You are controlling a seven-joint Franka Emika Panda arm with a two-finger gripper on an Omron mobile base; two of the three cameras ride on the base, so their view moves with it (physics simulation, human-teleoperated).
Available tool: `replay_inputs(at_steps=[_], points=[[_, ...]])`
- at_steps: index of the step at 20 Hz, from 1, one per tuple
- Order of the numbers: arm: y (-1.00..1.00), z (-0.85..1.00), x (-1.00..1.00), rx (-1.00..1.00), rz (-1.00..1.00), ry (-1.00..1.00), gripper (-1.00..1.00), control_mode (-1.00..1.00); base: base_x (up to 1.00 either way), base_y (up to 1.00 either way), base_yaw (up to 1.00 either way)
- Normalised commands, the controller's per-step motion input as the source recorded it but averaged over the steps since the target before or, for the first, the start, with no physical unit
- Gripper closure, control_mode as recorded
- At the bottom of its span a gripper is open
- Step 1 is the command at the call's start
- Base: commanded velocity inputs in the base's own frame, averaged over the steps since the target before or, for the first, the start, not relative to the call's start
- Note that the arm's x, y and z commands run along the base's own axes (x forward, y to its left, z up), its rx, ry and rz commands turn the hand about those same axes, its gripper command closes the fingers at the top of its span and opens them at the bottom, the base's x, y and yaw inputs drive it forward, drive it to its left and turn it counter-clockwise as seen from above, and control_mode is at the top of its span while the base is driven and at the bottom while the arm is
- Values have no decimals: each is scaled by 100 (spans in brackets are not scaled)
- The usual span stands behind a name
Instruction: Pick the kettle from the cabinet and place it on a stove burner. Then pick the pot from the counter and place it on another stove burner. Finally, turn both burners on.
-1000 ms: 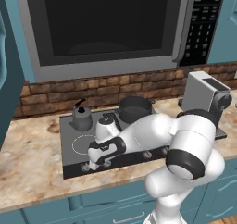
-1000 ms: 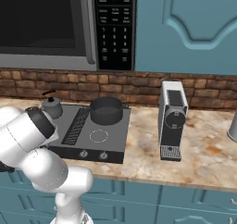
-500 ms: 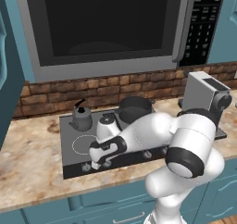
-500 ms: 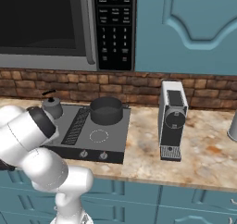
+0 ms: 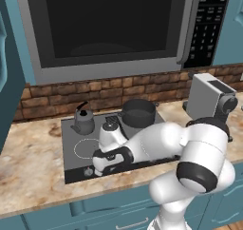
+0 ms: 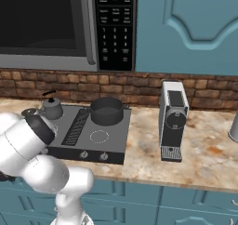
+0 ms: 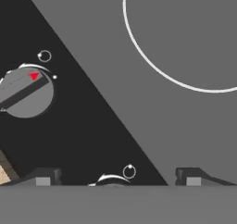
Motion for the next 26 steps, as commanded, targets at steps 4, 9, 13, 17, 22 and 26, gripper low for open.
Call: replay_inputs(at_steps=[4,9,13,17,22,26], points=[[0,22,-1,1,3,-2,-100,-100,0,0,0],[0,15,0,0,3,0,-100,-100,0,0,0],[0,9,-4,1,2,0,-100,-100,0,0,0],[0,16,-10,1,1,0,-100,-100,0,0,0],[-1,20,-14,0,0,0,-100,-100,0,0,0],[-6,21,-13,0,0,0,-100,-100,0,0,0]])
